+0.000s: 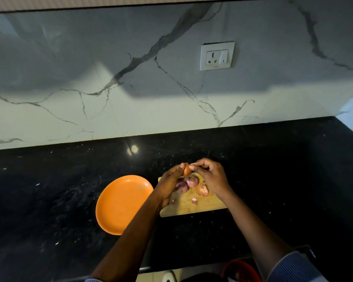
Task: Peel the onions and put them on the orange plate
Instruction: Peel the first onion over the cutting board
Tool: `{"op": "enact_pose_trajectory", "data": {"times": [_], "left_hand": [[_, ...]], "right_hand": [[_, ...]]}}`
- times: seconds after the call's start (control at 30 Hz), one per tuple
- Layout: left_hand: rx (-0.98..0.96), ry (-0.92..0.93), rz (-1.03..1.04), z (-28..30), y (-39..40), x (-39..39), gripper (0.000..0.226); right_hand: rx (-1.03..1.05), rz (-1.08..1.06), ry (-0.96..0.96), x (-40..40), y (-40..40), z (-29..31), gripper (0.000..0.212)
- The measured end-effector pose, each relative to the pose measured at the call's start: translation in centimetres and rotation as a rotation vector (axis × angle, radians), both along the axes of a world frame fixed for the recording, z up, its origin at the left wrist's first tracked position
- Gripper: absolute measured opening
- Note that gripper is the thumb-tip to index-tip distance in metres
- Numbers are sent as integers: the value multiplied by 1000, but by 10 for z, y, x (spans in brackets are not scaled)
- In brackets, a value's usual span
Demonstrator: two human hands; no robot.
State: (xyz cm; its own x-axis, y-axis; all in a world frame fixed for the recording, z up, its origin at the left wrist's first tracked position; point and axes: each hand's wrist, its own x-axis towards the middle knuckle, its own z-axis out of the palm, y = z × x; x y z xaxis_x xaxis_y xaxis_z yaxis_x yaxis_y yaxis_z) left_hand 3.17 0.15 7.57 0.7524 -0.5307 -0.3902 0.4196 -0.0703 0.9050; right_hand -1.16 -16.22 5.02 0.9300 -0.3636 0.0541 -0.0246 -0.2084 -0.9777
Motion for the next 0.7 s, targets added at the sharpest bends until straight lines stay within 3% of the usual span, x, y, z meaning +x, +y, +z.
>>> {"op": "enact_pose_trajectory", "data": {"times": [0.13,0.27,0.5,0.7], "left_hand": [[-26,-80,47,0,-1,1,31],[-18,-126,78,-6,0,3,29],[-20,-180,58,-7,-2,1,20],[-24,-204,-7,-14,1,4,36]], "right_hand": [[-84,34,5,-2,-2,-7,5],[-258,90,122,-6,0,-1,27],[-238,157,217,-4,-1,0,40],[-245,136,203,0,-11,-4,44]]}}
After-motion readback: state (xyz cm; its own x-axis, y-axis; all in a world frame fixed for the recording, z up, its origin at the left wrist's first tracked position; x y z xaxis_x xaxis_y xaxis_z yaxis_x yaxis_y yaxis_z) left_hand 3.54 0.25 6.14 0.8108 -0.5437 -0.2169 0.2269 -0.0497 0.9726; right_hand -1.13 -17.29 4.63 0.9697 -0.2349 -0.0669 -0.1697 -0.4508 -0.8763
